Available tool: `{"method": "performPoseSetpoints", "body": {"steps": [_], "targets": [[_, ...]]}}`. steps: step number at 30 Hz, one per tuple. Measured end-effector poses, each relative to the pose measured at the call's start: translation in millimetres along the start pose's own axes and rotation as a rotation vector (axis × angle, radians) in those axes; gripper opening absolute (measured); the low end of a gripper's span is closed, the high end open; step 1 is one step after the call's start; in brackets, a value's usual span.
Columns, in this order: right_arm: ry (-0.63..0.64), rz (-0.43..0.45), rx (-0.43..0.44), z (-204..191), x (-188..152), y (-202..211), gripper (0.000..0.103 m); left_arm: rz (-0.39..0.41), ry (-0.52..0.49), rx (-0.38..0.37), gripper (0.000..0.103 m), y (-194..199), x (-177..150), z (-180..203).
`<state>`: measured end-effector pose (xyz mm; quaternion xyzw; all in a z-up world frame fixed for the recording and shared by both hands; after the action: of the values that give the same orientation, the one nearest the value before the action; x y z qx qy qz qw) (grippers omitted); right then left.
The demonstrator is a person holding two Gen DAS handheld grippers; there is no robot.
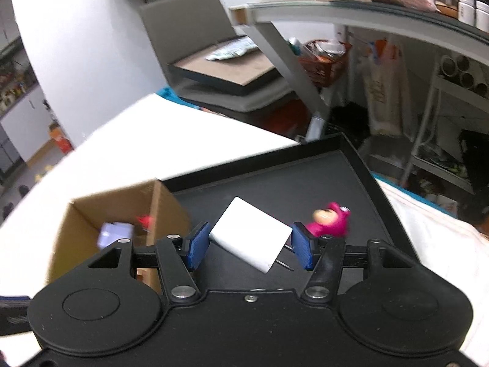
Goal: Organize rigid objects
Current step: 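Carry the white charger with the right tool and drop it into the box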
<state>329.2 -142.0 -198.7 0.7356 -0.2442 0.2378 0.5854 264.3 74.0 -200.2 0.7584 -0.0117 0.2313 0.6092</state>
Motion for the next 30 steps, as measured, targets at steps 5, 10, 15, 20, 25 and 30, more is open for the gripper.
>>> {"method": "performPoseSetpoints", "body": {"steps": [5,10,15,20,25,30], "targets": [[0.046,0.045,0.045,-20,9,17,0.056,0.010,0.015,-0.045,0.055,0,2,-6],[0.081,0.061,0.068,-35,13,23,0.057,0.022,0.008,-0.087,0.055,-3,4,-9],[0.151,0.070,0.083,-58,11,23,0.057,0.017,0.021,-0.131,0.055,-9,4,-14],[0.219,0.065,0.088,-80,5,19,0.057,0.014,0.040,-0.183,0.055,-13,4,-19],[0.275,0.051,0.077,-96,-2,12,0.057,0.010,0.063,-0.222,0.055,-21,6,-26],[0.324,0.039,0.066,-110,-9,3,0.057,-0.017,0.095,-0.269,0.051,-31,4,-31]]}}
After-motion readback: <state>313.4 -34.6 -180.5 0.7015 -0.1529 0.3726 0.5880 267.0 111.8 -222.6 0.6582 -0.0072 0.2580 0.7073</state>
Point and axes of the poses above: each gripper's, at about its wrist camera, not at the fingertips, and y roughly against the way its jaws point, z to its right, x to its top, the point moved 10 cm from there along -y, roughly the way its jaws point, and after that the axes turned 6 degrees about -z, right-handed, at the moved point
